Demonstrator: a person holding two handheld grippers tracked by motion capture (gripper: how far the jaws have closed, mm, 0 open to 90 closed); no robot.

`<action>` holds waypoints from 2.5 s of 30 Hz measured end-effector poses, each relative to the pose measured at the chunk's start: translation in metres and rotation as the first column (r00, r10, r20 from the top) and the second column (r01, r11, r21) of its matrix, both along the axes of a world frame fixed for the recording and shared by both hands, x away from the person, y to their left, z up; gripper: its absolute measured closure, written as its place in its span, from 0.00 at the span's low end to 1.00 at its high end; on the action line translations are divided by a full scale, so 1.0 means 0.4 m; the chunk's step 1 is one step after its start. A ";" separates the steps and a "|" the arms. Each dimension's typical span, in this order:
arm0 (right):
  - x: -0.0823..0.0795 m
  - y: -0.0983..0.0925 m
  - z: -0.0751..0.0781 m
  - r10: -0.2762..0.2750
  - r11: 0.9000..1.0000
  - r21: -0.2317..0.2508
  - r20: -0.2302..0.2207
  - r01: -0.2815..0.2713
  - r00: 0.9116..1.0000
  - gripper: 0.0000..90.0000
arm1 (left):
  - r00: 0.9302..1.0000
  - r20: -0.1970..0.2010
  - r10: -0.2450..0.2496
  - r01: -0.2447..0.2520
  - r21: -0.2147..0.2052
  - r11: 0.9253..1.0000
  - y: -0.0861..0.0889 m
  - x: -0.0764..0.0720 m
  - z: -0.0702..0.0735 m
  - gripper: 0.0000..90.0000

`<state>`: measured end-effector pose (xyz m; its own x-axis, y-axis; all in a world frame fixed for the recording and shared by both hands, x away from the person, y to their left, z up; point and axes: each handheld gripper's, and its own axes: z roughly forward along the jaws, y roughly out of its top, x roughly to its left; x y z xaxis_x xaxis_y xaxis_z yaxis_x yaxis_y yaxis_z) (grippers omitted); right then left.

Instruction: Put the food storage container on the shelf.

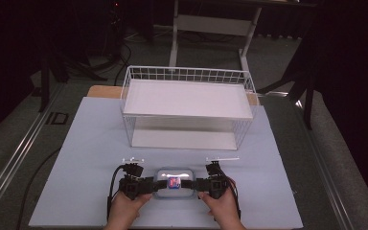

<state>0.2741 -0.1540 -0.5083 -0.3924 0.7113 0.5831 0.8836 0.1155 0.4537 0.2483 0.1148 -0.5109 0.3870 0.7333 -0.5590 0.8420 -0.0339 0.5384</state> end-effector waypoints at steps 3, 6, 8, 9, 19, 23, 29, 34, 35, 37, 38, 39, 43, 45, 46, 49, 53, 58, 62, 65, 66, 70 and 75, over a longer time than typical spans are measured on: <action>-0.004 0.001 0.001 -0.002 1.000 -0.004 0.011 0.002 1.000 0.42 | 1.000 0.005 0.009 -0.009 -0.005 1.000 -0.001 -0.005 0.001 0.50; -0.003 0.000 0.004 -0.005 1.000 -0.003 0.021 0.005 1.000 0.42 | 1.000 0.013 0.008 -0.008 0.002 1.000 -0.004 -0.002 0.003 0.50; 0.000 -0.002 0.010 -0.012 1.000 -0.007 0.033 0.012 0.999 0.42 | 1.000 0.027 0.009 -0.009 0.002 1.000 -0.007 0.001 0.008 0.50; 0.002 -0.003 0.014 -0.013 1.000 -0.007 0.038 0.013 0.999 0.42 | 0.999 0.039 0.008 -0.008 0.001 1.000 -0.009 0.004 0.013 0.50; 0.051 -0.040 0.081 -0.061 0.998 0.018 0.135 0.059 0.989 0.42 | 0.989 0.151 -0.005 0.003 0.015 1.000 -0.048 0.071 0.084 0.50; 0.079 -0.057 0.106 -0.090 0.996 0.028 0.168 0.086 0.982 0.41 | 0.982 0.191 -0.005 0.003 0.012 1.000 -0.068 0.104 0.102 0.50; 0.118 -0.069 0.128 -0.110 0.994 0.030 0.210 0.106 0.971 0.41 | 0.976 0.218 -0.003 0.003 0.002 1.000 -0.078 0.154 0.118 0.50; 0.158 -0.065 0.122 -0.134 0.991 0.044 0.220 0.127 0.966 0.41 | 0.975 0.224 0.004 -0.004 0.001 1.000 -0.076 0.191 0.110 0.50; 0.163 -0.065 0.121 -0.136 0.991 0.043 0.222 0.129 0.965 0.41 | 0.975 0.223 0.007 -0.006 -0.005 1.000 -0.074 0.200 0.105 0.50; 0.177 -0.063 0.114 -0.144 0.989 0.046 0.222 0.137 0.964 0.41 | 0.975 0.220 0.016 -0.012 -0.018 1.000 -0.071 0.211 0.096 0.50; 0.183 -0.064 0.110 -0.145 0.989 0.052 0.220 0.137 0.965 0.41 | 0.976 0.217 0.024 -0.016 -0.038 0.999 -0.067 0.217 0.090 0.51; 0.189 -0.064 0.105 -0.150 0.988 0.055 0.220 0.141 0.964 0.41 | 0.977 0.210 0.025 -0.016 -0.044 0.999 -0.065 0.222 0.085 0.52; 0.207 -0.060 0.085 -0.153 0.988 0.050 0.208 0.146 0.966 0.41 | 0.979 0.203 0.032 -0.023 -0.044 0.999 -0.064 0.241 0.062 0.52; 0.218 -0.060 0.071 -0.160 0.987 0.054 0.199 0.152 0.967 0.41 | 0.981 0.192 0.026 -0.020 -0.031 0.999 -0.066 0.254 0.054 0.52; 0.222 -0.060 0.066 -0.161 0.987 0.053 0.193 0.154 0.968 0.41 | 0.982 0.187 0.024 -0.020 -0.026 0.999 -0.066 0.260 0.050 0.51; 0.234 -0.058 0.049 -0.164 0.986 0.052 0.194 0.157 0.967 0.41 | 0.984 0.177 0.023 -0.020 -0.018 1.000 -0.067 0.276 0.037 0.51; 0.253 -0.055 0.036 -0.173 0.985 0.050 0.193 0.166 0.966 0.41 | 0.981 0.192 0.015 -0.016 0.002 1.000 -0.070 0.297 0.029 0.51; 0.270 -0.060 0.028 -0.188 0.982 0.059 0.195 0.180 0.963 0.41 | 0.978 0.210 0.012 -0.014 0.009 1.000 -0.077 0.315 0.023 0.51; 0.282 -0.060 0.014 -0.202 0.979 0.059 0.185 0.195 0.962 0.41 | 0.974 0.228 0.011 -0.011 0.001 1.000 -0.076 0.326 0.009 0.50; 0.289 -0.063 0.014 -0.206 0.978 0.067 0.183 0.197 0.961 0.41 | 0.969 0.247 0.018 -0.014 -0.019 1.000 -0.075 0.332 0.006 0.50; 0.293 -0.065 0.014 -0.205 0.978 0.071 0.185 0.195 0.961 0.41 | 0.966 0.259 0.012 -0.008 -0.015 1.000 -0.073 0.335 0.005 0.50; 0.302 -0.066 0.012 -0.218 0.975 0.082 0.175 0.206 0.960 0.41 | 0.957 0.290 0.005 0.008 -0.044 0.999 -0.065 0.346 -0.010 0.50; 0.313 -0.063 0.002 -0.227 0.973 0.090 0.182 0.214 0.957 0.38 | 0.956 0.294 0.017 0.004 -0.071 0.998 -0.066 0.356 -0.025 0.45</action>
<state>0.3993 -0.1794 -0.5075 -0.3381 0.7536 0.5637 0.7807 -0.1099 0.6152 0.3909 0.0884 -0.5207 0.5372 0.6999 -0.4706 0.6458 0.0176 0.7633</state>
